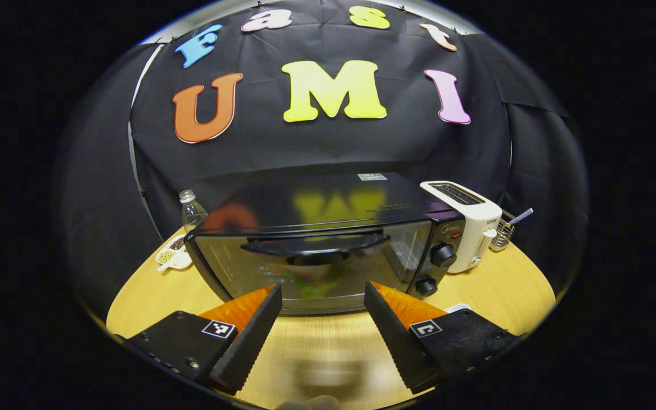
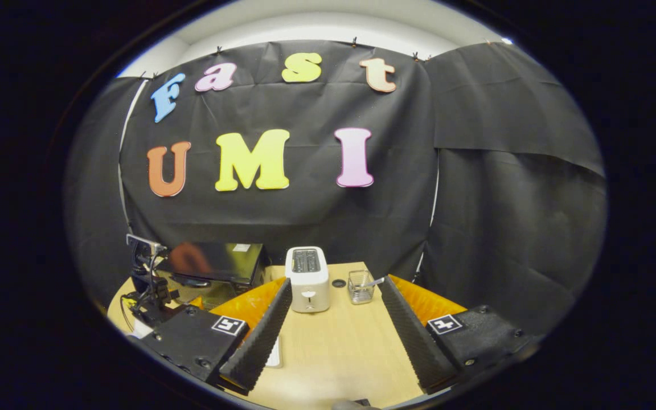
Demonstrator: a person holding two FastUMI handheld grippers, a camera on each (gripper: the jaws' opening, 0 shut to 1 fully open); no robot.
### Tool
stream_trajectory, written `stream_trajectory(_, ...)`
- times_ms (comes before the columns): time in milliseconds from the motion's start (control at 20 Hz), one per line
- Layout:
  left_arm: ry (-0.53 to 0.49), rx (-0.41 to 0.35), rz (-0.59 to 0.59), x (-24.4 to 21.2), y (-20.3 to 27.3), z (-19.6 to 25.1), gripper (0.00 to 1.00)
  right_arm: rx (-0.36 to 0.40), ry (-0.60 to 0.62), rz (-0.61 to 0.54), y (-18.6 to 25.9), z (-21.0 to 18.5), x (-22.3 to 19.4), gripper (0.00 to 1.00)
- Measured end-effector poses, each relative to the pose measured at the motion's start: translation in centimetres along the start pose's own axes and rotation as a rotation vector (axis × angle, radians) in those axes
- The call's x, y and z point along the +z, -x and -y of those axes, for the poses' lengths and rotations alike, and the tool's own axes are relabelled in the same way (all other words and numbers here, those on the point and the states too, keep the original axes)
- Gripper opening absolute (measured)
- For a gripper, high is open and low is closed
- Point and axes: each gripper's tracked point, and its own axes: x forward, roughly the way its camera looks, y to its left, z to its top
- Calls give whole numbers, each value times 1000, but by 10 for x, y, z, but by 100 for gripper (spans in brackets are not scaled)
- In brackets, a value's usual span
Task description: Open the electric oven with the left hand, put the food in, and close the electric oven.
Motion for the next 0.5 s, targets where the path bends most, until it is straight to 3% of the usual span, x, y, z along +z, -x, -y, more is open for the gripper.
stream_trajectory(250, 19, 4, 40, 16, 31, -3, 96, 24, 8, 25, 12, -11, 11, 100)
stream_trajectory(500, 59, -1, 141, 63, 103, -18, 96, 90, 19, 80, 34, -42, 33, 100)
